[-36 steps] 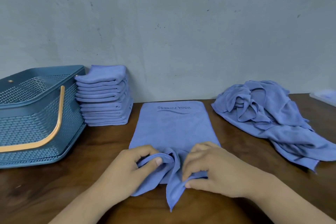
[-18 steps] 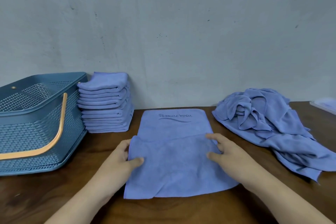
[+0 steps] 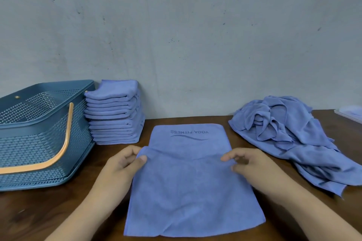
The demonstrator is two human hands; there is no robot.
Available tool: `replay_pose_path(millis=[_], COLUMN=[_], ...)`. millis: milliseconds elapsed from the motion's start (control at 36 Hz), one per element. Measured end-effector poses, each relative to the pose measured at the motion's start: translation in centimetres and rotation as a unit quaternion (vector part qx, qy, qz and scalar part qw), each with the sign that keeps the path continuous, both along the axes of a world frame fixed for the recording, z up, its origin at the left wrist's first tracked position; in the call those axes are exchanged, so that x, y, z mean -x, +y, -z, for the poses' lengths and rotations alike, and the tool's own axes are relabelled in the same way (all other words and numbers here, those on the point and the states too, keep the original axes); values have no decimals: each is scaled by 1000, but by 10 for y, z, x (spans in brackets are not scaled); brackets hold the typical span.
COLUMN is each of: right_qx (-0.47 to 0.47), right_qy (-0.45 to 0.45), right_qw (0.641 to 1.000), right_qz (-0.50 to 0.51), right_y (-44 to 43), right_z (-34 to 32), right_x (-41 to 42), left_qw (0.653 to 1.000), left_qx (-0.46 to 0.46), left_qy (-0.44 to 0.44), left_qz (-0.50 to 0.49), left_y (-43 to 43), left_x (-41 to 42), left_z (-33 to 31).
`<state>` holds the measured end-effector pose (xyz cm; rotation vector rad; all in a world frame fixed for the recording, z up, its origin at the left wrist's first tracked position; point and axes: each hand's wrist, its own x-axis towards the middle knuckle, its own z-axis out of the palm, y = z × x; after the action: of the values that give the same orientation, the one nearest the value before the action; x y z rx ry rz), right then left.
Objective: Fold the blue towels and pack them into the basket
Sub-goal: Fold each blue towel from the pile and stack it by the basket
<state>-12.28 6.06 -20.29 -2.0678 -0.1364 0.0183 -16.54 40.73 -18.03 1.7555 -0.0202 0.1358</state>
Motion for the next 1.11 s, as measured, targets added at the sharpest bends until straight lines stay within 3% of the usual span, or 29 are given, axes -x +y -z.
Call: replay_pose_path(millis=[56,139,222,306,389,472,556,722,833,889,972,1111], right_qx=[-67,-45,-22,67,145,196,223,270,301,300,306,419], right_qy=[-32,-80,-47,-53,-59,-70,-54,9,-113,-180,-165,-32], right_qw=[996,993,998,996,987,978,972,959,946,936,935,882], right_qz=[51,75,33,4,-19,-28,-43,-89,32,40,-72,-214], right_y=[0,6,12,15,20,22,14,-9,1,15,33,33], right_z=[-4,-3,3,14,22,23,17,-7,-2,5,15,18], right_x=[-6,-18,-20,-16,-11,-11,-8,8,5,2,0,7], left_qw=[998,990,992,984,944,881,842,797,811,829,825,797], left_qx=[26,20,-7,-155,-319,-463,-524,-579,-576,-546,-539,-569], left_qy=[-39,-47,-16,-52,-76,-24,29,50,-56,-105,-97,-6], left_qz=[-48,-135,-123,-69,25,90,129,165,87,70,140,203], left_y=[-3,-2,-1,-6,-8,-10,-12,-9,-15,-24,-36,-40], left_x=[-7,-32,-46,-39,-32,-28,-18,16,14,4,-6,7], left_z=[-2,6,23,38,49,53,45,18,15,24,36,41])
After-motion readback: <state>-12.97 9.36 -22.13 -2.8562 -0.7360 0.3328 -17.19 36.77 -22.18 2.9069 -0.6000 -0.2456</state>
